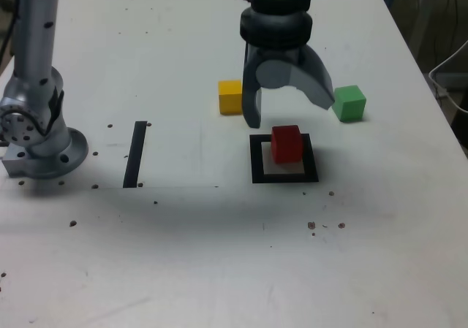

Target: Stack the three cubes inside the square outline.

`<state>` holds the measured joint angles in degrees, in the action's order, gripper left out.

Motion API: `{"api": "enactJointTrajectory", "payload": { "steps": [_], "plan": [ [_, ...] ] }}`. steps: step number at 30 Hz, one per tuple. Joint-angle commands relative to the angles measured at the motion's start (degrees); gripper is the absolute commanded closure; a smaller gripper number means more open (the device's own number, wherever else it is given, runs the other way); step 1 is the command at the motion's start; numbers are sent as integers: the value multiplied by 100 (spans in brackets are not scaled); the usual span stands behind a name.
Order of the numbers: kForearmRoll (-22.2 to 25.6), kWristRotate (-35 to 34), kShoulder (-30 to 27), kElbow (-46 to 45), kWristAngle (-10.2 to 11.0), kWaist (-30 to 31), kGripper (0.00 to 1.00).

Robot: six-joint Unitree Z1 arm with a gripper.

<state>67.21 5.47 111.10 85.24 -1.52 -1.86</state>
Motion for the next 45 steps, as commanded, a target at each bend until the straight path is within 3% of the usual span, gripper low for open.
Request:
{"api": "enactJointTrajectory", "payload": {
  "steps": [1, 8, 16, 21, 29, 45],
  "plan": [
    [205, 182, -69, 186, -30, -195, 0],
    [575, 613, -255, 339, 58, -891, 0],
    [844, 800, -375, 245, 419, -1407, 0],
    [826, 785, -428, -145, 535, -1530, 1],
    [354, 669, -478, -833, 892, -1640, 1],
    [-700, 727, 37, -1315, 960, -1888, 4]
  ]
}}
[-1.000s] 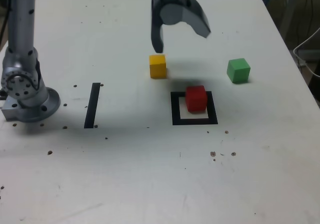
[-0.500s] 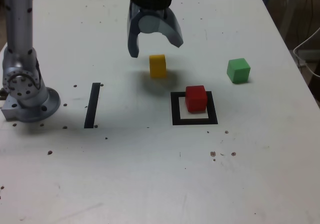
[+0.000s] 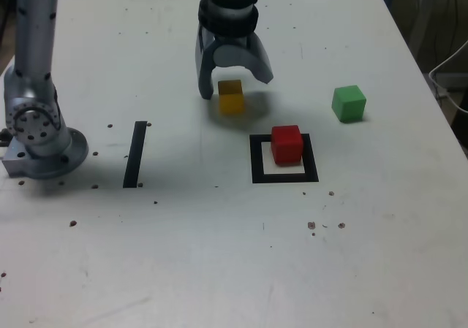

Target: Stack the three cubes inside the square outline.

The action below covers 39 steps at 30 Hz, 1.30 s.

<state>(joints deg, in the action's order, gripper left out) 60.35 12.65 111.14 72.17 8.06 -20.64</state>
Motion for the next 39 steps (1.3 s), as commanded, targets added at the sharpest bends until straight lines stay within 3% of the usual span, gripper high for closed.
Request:
{"api": "enactJointTrajectory", "payload": {
  "steps": [1, 7, 16, 28, 39],
  "plan": [
    [-11, 10, 45, -4, 3, -10, 5],
    [35, 10, 113, 33, -29, -12, 13],
    [100, 21, 173, 79, -91, -12, 37],
    [-4, 325, 287, 96, -471, 53, 40],
    [-36, 370, 256, 154, -354, 61, 49]
  ]
}}
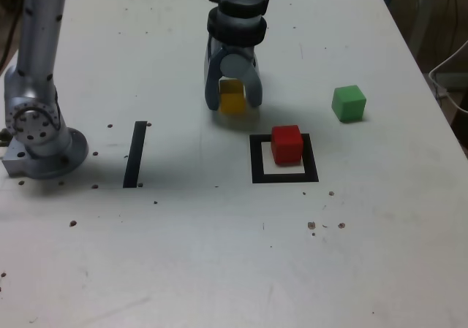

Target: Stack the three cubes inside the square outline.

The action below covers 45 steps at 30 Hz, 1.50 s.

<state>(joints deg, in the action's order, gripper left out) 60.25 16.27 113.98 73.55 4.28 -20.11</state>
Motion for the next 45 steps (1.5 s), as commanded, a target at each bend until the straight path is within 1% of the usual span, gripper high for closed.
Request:
{"api": "enactJointTrajectory", "payload": {
  "steps": [1, 5, 9, 12, 18, 20, 23, 27, 30, 35, 38, 40, 45],
  "plan": [
    [-33, 8, -37, 18, 47, 7, 49],
    [-48, 8, -58, 32, 149, 7, 50],
    [-59, 8, -68, 42, 224, 7, 58],
    [-59, 8, -95, 33, 237, 7, 64],
    [114, -4, -272, 96, 182, 104, 65],
    [259, -32, -381, 194, 167, 203, 65],
    [607, -87, -495, 469, 160, 388, 65],
    [1170, -176, -501, 957, 149, 694, 65],
    [1455, -321, -473, 1267, 95, 1006, 65],
    [1552, -622, -380, 1500, -47, 1459, 65],
    [1680, -818, -254, 1706, -93, 1697, 65],
    [1857, -982, -154, 1924, -68, 1860, 65],
    [2284, -1477, 100, 2459, 90, 2265, 64]
  ]
}}
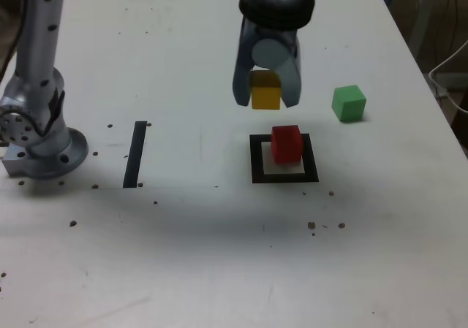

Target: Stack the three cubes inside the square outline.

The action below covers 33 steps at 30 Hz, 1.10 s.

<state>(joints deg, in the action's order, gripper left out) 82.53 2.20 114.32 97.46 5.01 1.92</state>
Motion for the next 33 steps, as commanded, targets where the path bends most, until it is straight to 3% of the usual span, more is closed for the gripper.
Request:
{"api": "enactJointTrajectory", "payload": {
  "steps": [1, 14, 33],
  "plan": [
    [82, -158, 111, 125, 25, 125, 64],
    [96, -466, 566, 404, -113, 283, 61],
    [-127, -484, 794, 359, -149, 95, 64]
  ]
}}
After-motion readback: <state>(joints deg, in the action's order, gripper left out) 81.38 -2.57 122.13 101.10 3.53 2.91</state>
